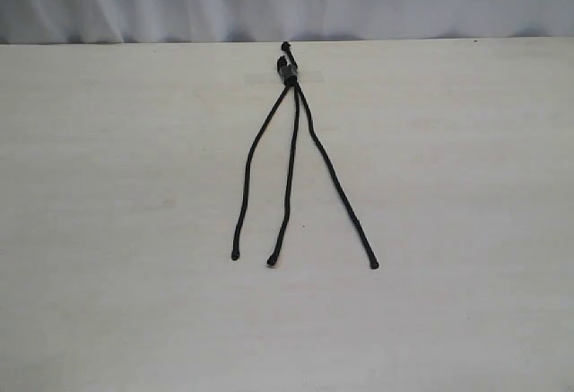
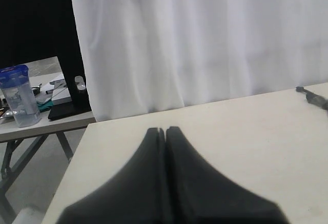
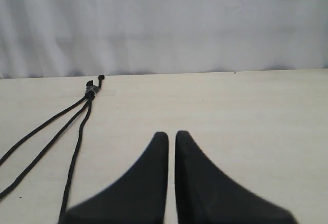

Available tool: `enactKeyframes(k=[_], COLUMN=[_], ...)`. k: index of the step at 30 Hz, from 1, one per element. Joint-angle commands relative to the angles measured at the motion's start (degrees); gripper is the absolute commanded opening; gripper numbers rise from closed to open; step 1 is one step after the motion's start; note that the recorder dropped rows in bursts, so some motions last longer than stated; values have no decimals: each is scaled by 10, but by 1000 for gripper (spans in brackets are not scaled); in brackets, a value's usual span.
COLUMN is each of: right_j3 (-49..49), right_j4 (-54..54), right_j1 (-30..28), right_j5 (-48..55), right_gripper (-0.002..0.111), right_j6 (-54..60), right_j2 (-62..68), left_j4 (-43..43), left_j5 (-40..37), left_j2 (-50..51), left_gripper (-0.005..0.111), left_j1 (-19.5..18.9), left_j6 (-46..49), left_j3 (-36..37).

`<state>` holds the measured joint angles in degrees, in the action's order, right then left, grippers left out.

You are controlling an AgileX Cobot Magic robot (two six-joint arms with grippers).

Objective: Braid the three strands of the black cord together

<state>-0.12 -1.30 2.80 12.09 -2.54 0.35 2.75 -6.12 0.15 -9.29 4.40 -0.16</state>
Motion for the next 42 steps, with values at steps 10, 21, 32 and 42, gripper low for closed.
enactKeyframes(k=[10, 21, 32, 42], right_j3=[1, 1, 1, -159], right_j4=[5, 5, -173, -66], right_j1=[-2, -2, -2, -1], right_j5=[0, -13, -353, -220], right_gripper=[4, 4, 4, 4], right_j6=[0, 8, -13, -11], right_j2=[-4, -4, -4, 241], left_j4=[-3, -55, -153, 175], left_j5=[9, 95, 373, 264], left_j2=[-1, -1, -1, 141], left_gripper=[0, 0, 0, 0], left_j1=[-1, -1, -1, -1], left_j6=[1, -26, -197, -363], left_j3=[2, 2, 2, -113])
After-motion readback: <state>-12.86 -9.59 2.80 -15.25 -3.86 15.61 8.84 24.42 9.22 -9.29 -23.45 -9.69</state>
